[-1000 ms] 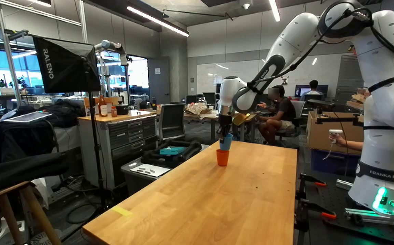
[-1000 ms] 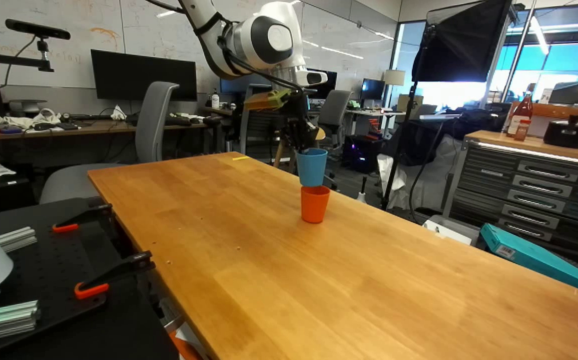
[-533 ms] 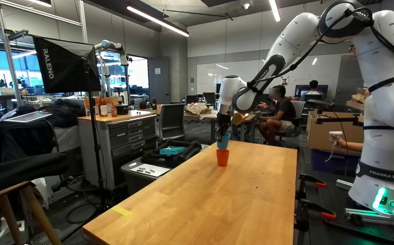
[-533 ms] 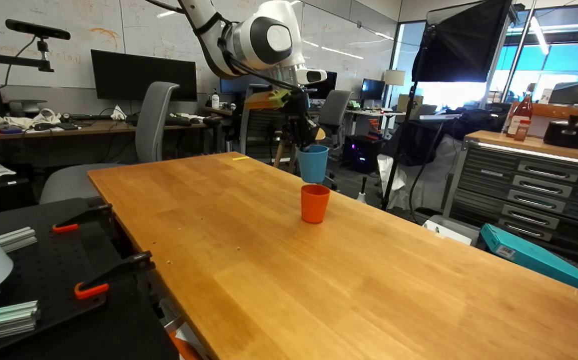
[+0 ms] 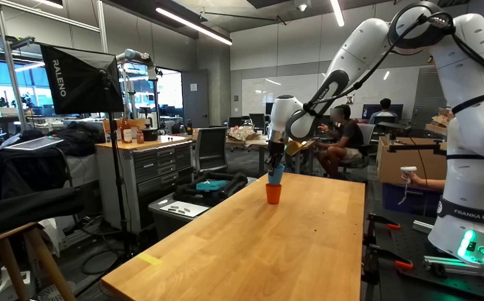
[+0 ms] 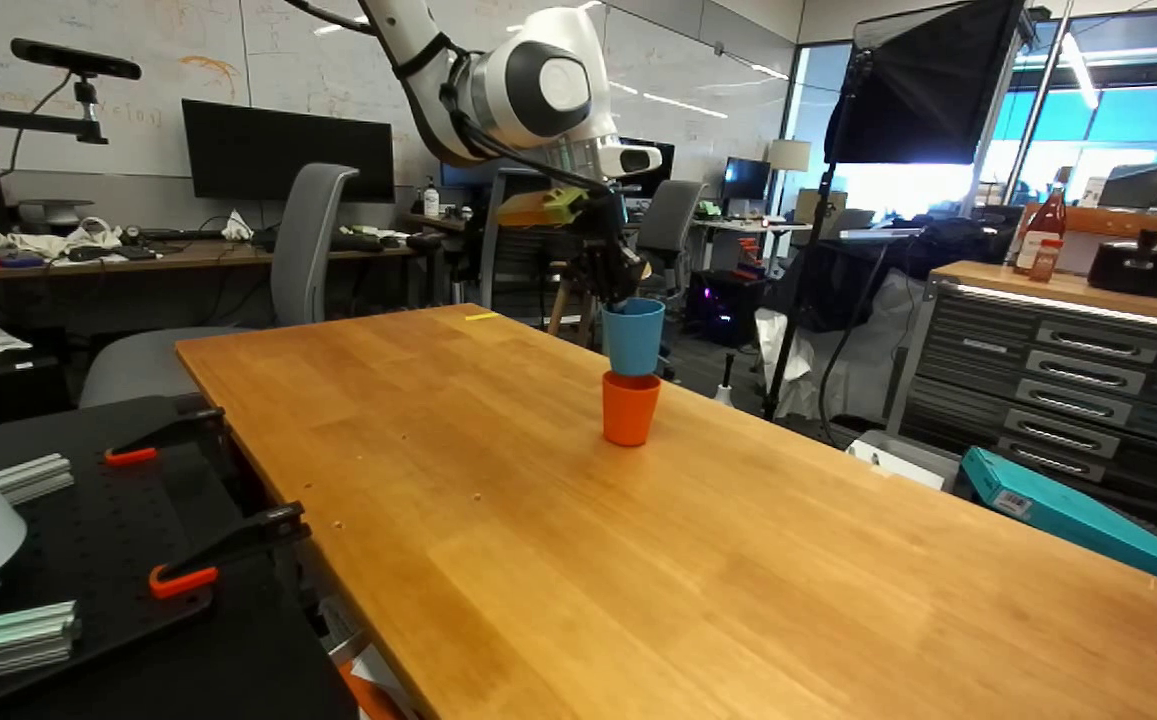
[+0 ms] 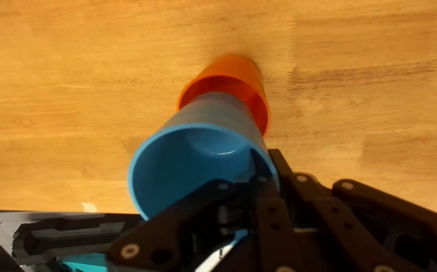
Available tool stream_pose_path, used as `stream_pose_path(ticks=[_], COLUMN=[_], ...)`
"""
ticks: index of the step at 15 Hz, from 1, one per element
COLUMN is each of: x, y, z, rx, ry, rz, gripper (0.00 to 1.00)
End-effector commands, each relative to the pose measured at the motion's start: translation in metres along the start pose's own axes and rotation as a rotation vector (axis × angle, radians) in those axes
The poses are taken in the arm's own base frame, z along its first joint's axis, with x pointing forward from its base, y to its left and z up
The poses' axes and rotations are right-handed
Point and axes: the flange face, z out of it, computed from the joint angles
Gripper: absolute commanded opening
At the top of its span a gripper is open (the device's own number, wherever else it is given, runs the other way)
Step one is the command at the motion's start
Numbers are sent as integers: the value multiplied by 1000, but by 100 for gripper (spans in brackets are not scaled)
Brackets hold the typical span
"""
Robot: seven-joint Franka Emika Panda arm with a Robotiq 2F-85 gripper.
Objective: Put the blue cup in the orange one
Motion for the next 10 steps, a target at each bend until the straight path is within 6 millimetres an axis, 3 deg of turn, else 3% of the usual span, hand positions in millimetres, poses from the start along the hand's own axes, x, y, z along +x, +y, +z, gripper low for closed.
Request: stream_pose_path(ticks=[1,3,6,10], x=[1,-1,0,-3], y=[4,4,0,-23], z=[12,17,14,-21], rx=[-8,-9,0,41], ry=[7,-4,-14,-84], rz=[13,19,20,-21], gripper=[31,34,55,86])
